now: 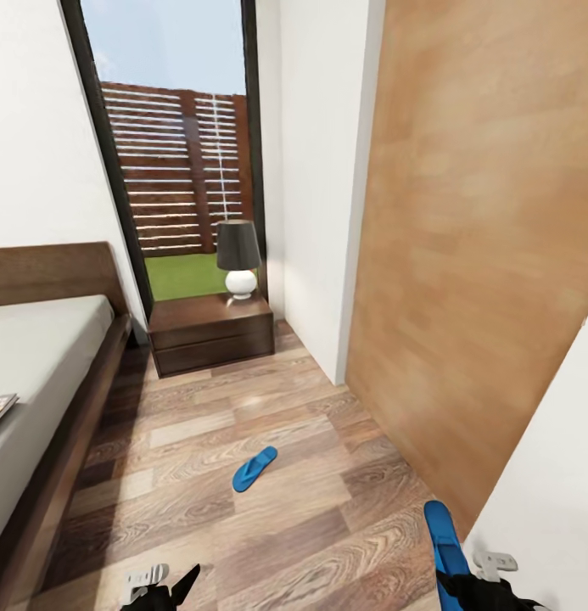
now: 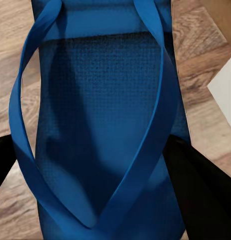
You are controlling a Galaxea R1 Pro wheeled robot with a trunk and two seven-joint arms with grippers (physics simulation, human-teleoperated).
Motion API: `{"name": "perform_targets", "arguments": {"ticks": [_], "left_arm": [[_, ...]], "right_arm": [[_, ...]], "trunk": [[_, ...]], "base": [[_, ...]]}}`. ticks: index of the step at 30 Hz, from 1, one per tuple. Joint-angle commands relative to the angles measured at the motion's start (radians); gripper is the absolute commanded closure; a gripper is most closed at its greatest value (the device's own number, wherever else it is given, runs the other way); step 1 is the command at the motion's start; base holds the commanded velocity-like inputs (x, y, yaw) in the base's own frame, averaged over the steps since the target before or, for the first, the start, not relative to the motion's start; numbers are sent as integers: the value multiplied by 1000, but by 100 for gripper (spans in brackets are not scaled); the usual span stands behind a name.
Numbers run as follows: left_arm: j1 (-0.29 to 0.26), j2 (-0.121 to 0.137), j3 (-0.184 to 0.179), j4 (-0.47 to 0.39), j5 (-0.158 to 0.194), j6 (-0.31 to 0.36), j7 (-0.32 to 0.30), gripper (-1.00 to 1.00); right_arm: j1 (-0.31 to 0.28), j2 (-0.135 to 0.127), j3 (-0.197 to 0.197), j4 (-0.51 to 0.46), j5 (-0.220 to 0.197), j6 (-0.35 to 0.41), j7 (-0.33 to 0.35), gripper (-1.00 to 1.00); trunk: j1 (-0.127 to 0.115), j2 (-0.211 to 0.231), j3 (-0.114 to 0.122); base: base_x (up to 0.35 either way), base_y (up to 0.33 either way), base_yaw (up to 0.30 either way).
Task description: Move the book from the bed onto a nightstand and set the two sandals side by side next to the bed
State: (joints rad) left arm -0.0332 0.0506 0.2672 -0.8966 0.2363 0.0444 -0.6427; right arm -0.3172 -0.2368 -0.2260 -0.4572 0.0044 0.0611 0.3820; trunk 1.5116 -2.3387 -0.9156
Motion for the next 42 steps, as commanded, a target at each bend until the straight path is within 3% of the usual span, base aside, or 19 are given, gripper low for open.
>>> {"name": "perform_targets", "arguments": {"ticks": [1,19,42], "left_arm": [[-1,0,0,1,7,5,-5,-100],[-1,0,1,1,6,5,-4,-100],[-1,0,1,1,6,5,-5,-100]], "right_arm": [[0,1,-7,-2,0,6,6,100],[0,1,-7,-2,0,6,5,100],[0,1,-7,-2,0,6,5,100]], "trunk": [[0,0,-1],[0,0,-1],[0,0,-1]], "base": [[269,145,0],[305,19,0],[104,33,0]]}}
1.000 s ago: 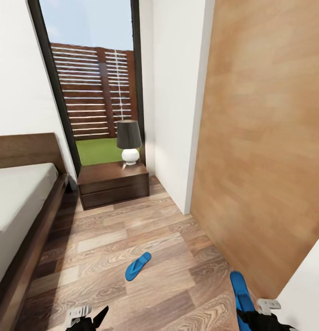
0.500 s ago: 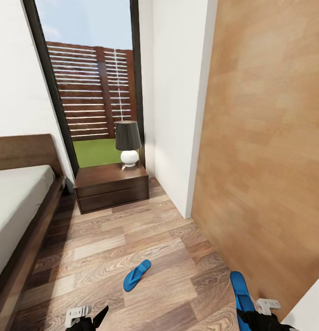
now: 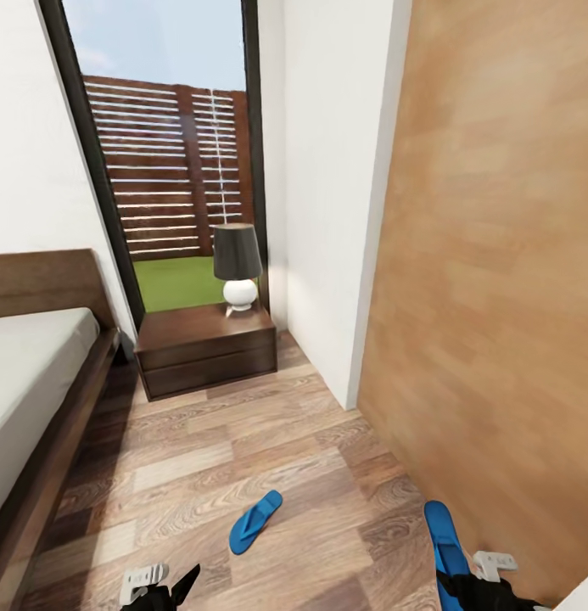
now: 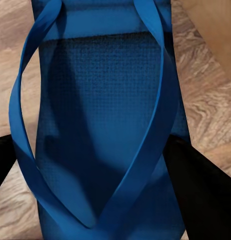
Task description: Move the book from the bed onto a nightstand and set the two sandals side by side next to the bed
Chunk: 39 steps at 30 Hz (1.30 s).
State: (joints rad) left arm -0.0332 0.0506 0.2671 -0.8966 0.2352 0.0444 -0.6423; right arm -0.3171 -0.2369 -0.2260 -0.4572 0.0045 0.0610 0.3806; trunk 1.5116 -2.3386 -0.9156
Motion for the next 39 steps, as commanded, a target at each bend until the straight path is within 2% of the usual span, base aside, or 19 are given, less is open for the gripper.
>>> {"name": "perform_targets", "arguments": {"ticks": [1,7,13,22,29,39], "left_arm": [[-1,0,1,1,8,5,-5,-100],[-1,0,1,1,8,5,-5,-100],[-1,0,0,1,8,5,-5,-100],[-1,0,0,1,9,7,-5,-100],[-1,0,0,1,8,5,-5,-100],[-1,0,1,1,8,5,-5,-100]], "right_arm": [[0,1,-7,-1,0,6,6,100],[0,1,-7,-1,0,6,7,100],[0,1,-7,-1,0,6,7,100],[0,1,-7,-1,-1,6,8,100],[0,1,-7,-1,-3,6,11,100],[0,2,-7,-1,-6,6,12,100]], "trunk": [[0,0,-1],[0,0,-1],[0,0,-1],[0,0,-1],[0,0,-1],[0,0,-1]], "base": [[267,105,0],[198,86,0],[29,52,0],[74,198,0],[13,23,-5],[0,0,-268]]}}
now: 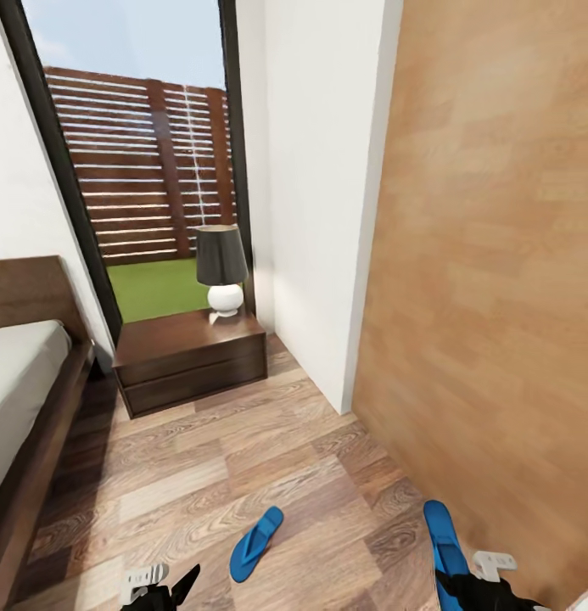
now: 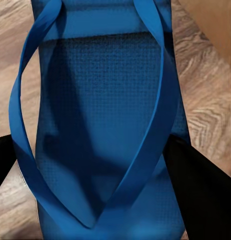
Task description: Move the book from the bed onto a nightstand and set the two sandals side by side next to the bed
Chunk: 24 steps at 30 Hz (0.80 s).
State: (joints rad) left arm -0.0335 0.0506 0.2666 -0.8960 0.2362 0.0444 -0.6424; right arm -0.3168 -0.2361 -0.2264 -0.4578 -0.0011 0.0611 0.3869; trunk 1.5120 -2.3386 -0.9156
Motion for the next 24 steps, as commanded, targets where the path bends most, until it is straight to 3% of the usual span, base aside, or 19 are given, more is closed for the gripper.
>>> {"name": "perform_targets", "arguments": {"ticks": [1,8,19,24], "left_arm": [[0,0,1,0,7,5,-5,-100],[0,0,1,0,7,5,-6,-100],[0,0,0,0,7,5,-5,-100],[0,0,0,0,8,6,-5,-100]], "right_arm": [[-1,1,-7,-1,0,6,6,100],[-1,0,-7,-1,0,6,6,100],[-1,1,-7,-1,1,6,6,100],[-1,1,-7,-1,1,6,6,100]], "trunk": [[0,0,-1],[0,0,-1],[0,0,-1],[0,0,-1]], "base": [[0,0,-298],[76,69,-188],[87,58,-11],[235,2,0]]}}
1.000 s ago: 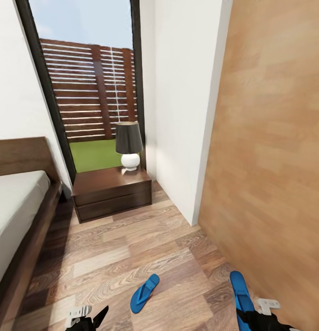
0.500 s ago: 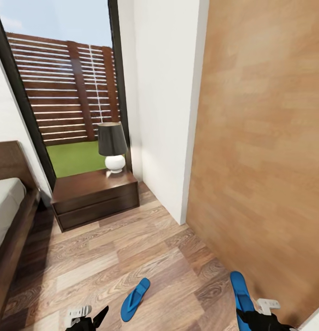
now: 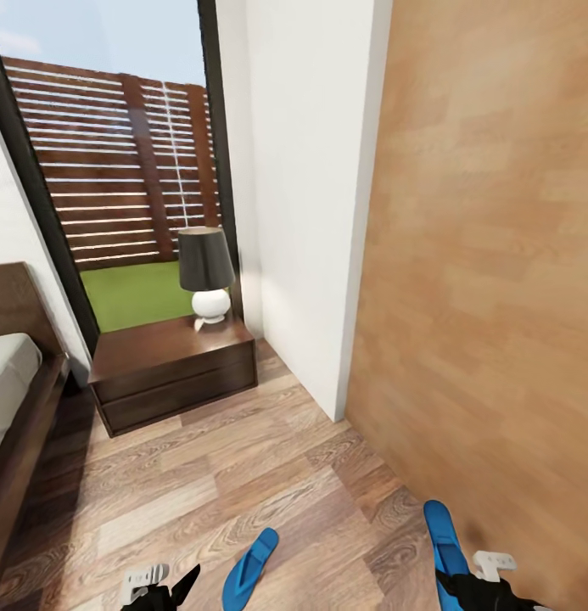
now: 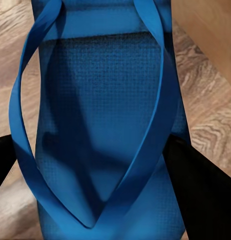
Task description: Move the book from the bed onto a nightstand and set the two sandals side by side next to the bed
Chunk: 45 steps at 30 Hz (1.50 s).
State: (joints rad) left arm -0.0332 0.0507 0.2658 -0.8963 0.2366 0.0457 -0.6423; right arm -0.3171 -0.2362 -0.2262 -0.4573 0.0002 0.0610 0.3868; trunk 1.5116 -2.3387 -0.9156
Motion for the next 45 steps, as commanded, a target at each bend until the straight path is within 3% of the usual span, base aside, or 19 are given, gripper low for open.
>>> {"name": "perform_targets", "arguments": {"ticks": [1,45], "left_arm": [[-1,0,1,0,7,5,-5,-100],[-1,-2,1,-9,6,6,4,-100]], "right_arm": [[0,1,-7,-1,0,6,6,100],[0,1,-7,-1,3,6,9,100]], "trunk": [[0,0,-1],[0,0,-1]], "base": [[232,0,0],[11,0,0]]}}
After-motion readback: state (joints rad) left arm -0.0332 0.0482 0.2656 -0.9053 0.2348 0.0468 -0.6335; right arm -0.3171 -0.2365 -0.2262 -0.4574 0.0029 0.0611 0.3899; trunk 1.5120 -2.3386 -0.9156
